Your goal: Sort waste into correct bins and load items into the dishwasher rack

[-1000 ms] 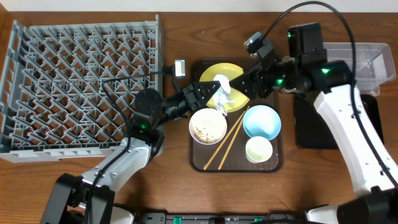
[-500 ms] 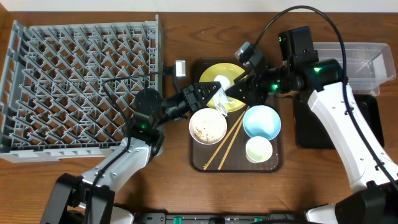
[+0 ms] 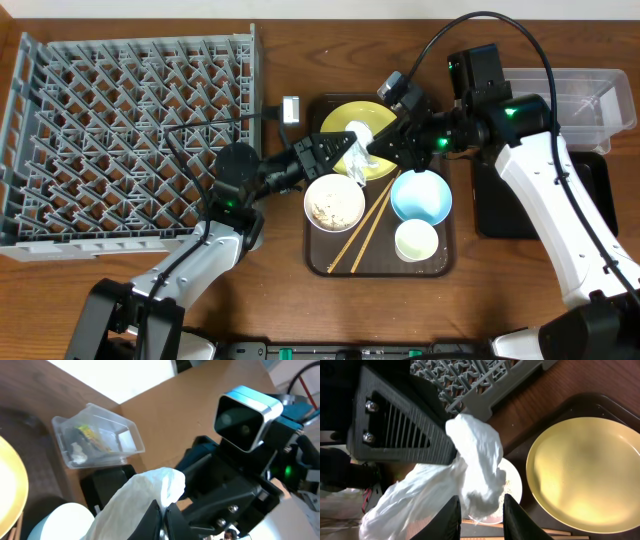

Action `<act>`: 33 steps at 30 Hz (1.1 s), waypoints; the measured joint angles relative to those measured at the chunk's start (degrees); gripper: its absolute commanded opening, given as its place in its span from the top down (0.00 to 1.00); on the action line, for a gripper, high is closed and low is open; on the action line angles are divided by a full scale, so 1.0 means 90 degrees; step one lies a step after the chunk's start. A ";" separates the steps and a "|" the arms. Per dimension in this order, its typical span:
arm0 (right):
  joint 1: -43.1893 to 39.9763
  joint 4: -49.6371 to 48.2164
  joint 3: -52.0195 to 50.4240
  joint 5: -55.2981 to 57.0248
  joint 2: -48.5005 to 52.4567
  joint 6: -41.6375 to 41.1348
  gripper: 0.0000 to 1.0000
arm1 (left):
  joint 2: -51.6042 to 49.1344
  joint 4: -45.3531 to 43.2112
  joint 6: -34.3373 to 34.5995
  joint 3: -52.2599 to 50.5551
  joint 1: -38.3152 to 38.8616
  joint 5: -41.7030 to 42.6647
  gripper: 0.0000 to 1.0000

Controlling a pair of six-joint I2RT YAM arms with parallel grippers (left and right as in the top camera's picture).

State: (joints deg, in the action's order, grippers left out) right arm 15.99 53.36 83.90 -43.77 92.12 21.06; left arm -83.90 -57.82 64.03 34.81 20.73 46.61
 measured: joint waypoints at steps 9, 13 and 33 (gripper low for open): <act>0.0000 -0.0005 0.0000 0.0000 0.0000 0.0085 0.80 | 0.0000 -0.0019 0.0046 0.0000 0.0000 0.0141 0.93; 0.0000 -0.0005 0.0000 -0.0010 0.0000 0.0126 0.89 | 0.0000 -0.0058 0.0049 0.0000 0.0000 0.0143 0.92; -0.0010 -0.0260 0.0000 0.0724 0.0000 0.0189 0.99 | 0.0000 0.1001 -0.0823 0.0005 -0.0080 0.0168 0.67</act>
State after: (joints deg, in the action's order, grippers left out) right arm 15.90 51.03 83.90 -37.26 92.12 22.76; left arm -83.90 -48.82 56.62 34.85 20.01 48.12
